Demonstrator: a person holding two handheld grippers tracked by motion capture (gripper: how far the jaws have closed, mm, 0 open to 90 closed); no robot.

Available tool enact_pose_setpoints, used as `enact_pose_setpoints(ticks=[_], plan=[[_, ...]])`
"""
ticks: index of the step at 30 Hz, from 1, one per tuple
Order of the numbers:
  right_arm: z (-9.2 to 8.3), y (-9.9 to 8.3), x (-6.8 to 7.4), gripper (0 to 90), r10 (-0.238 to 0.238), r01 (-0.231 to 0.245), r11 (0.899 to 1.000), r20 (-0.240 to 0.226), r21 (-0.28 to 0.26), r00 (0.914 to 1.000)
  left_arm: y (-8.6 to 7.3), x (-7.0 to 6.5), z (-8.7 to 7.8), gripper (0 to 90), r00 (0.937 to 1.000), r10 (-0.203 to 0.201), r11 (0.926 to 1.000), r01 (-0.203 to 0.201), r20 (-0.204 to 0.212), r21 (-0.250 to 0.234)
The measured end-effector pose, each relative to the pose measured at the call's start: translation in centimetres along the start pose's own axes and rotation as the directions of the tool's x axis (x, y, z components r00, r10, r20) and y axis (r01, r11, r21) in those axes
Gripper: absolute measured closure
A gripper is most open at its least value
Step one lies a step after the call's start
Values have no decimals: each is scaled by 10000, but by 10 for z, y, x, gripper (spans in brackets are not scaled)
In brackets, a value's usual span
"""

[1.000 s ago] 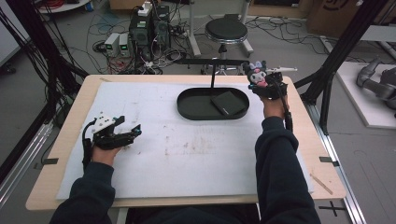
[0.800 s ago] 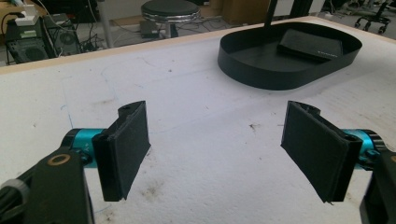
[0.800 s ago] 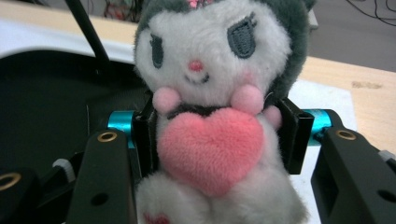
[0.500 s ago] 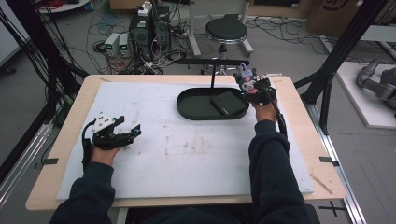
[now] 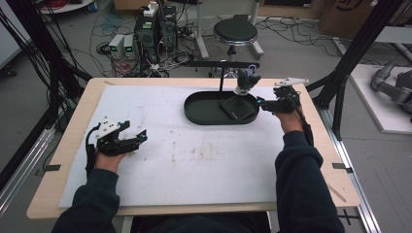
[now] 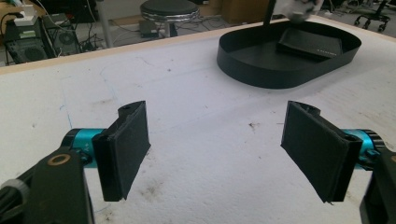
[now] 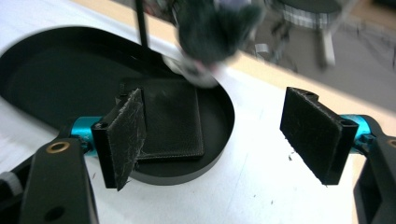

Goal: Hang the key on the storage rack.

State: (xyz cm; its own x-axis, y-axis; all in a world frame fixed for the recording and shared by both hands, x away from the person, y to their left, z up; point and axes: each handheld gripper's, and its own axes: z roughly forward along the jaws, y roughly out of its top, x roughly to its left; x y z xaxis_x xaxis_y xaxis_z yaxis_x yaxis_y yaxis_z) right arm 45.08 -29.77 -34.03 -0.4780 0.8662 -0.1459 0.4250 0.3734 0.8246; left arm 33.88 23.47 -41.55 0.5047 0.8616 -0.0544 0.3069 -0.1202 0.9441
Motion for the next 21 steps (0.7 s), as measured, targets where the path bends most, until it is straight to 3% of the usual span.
enact_pose_setpoints(ticks=[2,9,15,18,21], plan=[[-9,-7,-2,203,71,-71,9997,9,253,10000,0,1,-1,230,10000,10,9999,-9,63,-145],[-43,-48,-2,202,229,-250,9987,-483,-441,9986,4,5,-7,205,9989,-465,9937,465,28,-1015],[-60,-81,11,202,448,-516,9968,-1083,-607,9931,3,6,-6,205,9991,-429,9953,424,-37,-872],[-63,-92,17,202,380,-480,9953,-1158,-843,9925,3,5,-7,205,9996,-274,9962,268,-64,-829],[-63,-103,20,202,292,-388,9960,-1164,-811,9928,4,5,-7,205,9992,-89,9969,59,-379,-788]])
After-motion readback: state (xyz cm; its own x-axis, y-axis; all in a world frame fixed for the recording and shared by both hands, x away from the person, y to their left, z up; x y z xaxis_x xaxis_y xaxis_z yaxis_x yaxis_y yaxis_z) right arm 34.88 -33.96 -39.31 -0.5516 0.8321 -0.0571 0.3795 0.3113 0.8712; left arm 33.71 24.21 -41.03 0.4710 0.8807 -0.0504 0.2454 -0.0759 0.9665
